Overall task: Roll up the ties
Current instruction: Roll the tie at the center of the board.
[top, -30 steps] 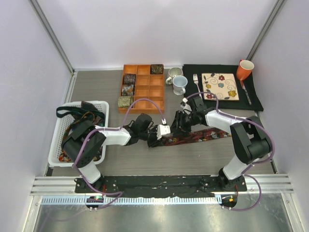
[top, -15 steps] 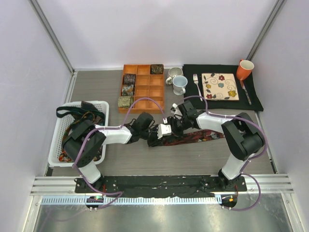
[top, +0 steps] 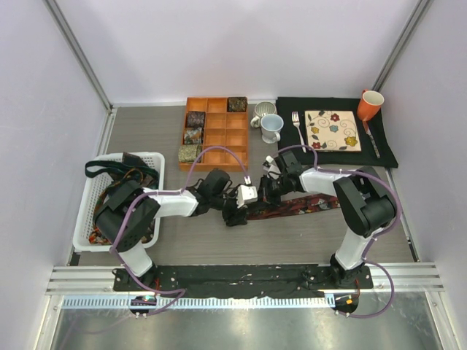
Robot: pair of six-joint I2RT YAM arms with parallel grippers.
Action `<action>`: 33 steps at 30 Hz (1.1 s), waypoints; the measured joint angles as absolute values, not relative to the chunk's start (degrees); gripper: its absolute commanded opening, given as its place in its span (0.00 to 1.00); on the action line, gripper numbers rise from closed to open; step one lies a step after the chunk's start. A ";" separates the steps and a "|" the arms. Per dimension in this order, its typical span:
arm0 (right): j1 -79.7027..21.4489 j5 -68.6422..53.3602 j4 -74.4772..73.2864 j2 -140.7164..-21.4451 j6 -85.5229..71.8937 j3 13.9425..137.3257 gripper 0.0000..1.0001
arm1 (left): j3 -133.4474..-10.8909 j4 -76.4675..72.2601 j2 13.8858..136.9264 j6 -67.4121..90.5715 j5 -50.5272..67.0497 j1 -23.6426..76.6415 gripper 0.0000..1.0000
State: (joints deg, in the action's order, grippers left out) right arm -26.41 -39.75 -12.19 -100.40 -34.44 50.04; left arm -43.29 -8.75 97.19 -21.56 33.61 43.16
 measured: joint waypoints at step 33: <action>-24.27 -36.56 -14.00 -97.91 -30.63 47.46 0.01 | -41.36 -20.58 100.44 -20.93 32.47 44.51 0.49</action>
State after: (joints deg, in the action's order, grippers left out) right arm -24.27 -36.56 -14.00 -97.91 -30.63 47.46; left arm -41.36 -20.58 100.44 -20.93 32.47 44.51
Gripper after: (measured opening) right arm 0.037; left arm 0.576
